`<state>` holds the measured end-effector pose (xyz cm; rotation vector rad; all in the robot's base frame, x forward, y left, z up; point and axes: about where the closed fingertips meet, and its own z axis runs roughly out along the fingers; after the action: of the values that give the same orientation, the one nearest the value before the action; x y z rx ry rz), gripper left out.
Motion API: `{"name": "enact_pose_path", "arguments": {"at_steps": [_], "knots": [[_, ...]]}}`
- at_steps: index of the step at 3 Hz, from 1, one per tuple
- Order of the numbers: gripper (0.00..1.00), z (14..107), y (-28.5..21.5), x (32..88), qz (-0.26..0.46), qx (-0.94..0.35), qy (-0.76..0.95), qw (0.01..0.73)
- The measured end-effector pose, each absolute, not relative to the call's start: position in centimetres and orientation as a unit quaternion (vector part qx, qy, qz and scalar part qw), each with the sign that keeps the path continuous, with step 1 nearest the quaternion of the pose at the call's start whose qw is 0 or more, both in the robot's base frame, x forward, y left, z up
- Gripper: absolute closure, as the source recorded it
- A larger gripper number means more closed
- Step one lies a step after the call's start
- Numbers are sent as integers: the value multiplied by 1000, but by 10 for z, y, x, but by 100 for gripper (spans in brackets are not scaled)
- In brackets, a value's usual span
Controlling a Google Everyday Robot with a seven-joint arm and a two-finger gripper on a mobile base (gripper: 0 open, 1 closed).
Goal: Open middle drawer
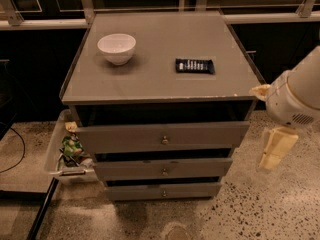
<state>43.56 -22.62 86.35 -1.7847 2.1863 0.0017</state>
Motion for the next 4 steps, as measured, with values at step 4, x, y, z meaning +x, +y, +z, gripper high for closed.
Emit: {"name": "enact_pose_path", "arguments": {"at_steps": [4], "knots": [[0, 743, -239, 448, 49, -630, 758, 163]]}}
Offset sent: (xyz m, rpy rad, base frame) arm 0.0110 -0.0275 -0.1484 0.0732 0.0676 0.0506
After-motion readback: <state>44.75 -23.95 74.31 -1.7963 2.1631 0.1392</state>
